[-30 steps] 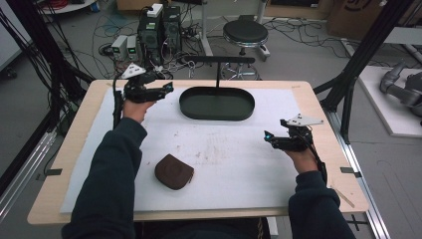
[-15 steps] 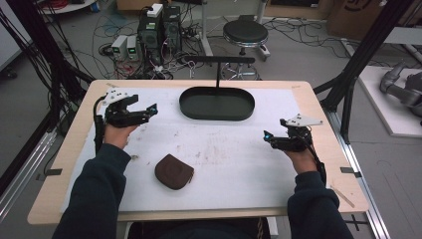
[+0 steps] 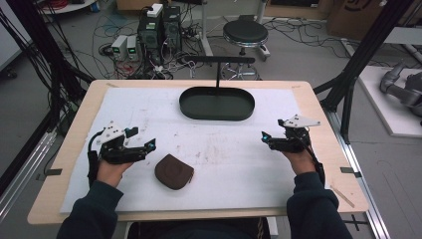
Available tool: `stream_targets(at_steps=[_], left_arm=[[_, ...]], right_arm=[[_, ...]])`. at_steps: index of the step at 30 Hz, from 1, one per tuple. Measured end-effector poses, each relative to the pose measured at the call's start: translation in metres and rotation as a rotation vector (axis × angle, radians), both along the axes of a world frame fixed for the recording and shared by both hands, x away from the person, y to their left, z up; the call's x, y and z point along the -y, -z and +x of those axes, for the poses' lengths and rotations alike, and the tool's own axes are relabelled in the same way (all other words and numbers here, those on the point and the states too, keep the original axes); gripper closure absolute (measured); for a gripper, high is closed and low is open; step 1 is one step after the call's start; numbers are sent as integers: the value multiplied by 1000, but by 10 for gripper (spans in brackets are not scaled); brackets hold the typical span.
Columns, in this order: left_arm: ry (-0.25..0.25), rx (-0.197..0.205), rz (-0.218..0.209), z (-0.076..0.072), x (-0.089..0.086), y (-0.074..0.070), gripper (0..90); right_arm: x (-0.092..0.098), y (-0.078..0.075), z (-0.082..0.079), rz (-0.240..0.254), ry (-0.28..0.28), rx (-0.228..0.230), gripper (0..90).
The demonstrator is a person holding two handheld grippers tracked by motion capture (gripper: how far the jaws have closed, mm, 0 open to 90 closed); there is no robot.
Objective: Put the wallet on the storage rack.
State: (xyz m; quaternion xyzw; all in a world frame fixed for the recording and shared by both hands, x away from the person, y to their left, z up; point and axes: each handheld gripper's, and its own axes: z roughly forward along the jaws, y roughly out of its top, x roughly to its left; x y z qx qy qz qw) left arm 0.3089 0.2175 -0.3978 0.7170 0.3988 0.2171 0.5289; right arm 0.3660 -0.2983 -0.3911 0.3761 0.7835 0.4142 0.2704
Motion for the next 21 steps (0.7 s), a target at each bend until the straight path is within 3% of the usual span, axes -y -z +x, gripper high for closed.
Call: stream_targets(at_steps=[4,10,16,18,21], left_arm=[[21,-40,16,-15,7,6,169],[82,-110,51,-32,20,27,169],[106,-212,100,-31,28,41,214],[108,-233,111,-27,32,45,270],[104,-243,100,-23,35,45,282]], right_arm=[[-5,-1,-2,-4,-18,7,212],[-9,-2,-1,-8,-28,9,212],[-10,0,0,-12,-31,7,212],[-11,0,0,-12,-31,5,212],[-11,-1,0,-15,-33,7,212]])
